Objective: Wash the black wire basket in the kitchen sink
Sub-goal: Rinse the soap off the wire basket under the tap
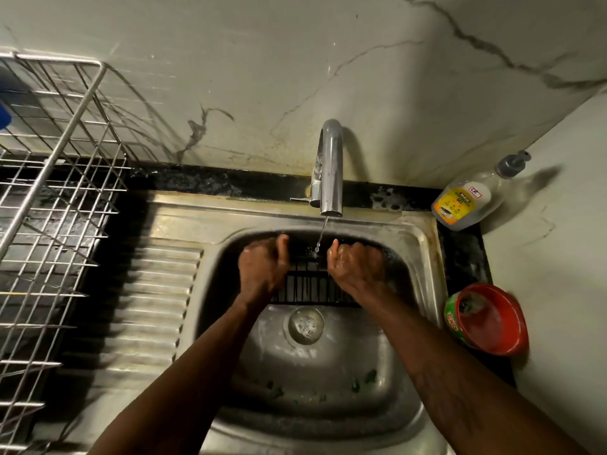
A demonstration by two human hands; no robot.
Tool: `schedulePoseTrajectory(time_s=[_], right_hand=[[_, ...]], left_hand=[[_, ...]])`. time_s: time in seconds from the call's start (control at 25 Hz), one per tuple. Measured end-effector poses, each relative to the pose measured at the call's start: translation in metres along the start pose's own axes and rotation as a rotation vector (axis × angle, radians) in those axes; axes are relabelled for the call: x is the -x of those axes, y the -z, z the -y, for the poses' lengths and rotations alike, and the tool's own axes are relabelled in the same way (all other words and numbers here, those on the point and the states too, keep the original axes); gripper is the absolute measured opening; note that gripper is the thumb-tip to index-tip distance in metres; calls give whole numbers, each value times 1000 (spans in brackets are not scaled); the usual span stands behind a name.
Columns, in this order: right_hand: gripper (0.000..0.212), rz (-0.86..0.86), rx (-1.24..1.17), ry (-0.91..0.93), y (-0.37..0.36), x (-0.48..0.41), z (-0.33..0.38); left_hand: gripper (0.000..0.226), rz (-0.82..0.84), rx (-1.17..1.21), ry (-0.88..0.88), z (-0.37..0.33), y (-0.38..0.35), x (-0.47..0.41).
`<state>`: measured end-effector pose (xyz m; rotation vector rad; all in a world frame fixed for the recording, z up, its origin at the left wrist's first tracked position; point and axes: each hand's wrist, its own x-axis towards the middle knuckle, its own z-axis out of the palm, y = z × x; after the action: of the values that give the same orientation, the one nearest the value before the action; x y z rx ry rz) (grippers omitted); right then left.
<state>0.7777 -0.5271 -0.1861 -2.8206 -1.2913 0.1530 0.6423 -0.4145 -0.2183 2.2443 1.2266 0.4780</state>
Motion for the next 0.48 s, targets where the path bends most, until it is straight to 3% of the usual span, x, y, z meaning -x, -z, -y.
schedulePoseTrajectory(time_s=[0.04,0.08,0.16,0.32,0.4,0.48], right_hand=[[56,21,35,39,6,-4,12],[46,54,84,85,16,-7,24],[39,21,110,180,37,-10,39],[48,-245,-238,177,61,-1,27],[50,-211,-447,214,63,0,8],[59,-165,-424,256,64,-2,-1]], left_hand=[[50,7,-69,-160,-16,1,5],[50,2,-28,-193,-27,-2,7],[54,-56,169,4,-48,-1,6],[47,-13,582,419,-43,-4,-12],[34,36,712,616,-40,-6,-14],[32,93,679,642,-40,-11,-10]])
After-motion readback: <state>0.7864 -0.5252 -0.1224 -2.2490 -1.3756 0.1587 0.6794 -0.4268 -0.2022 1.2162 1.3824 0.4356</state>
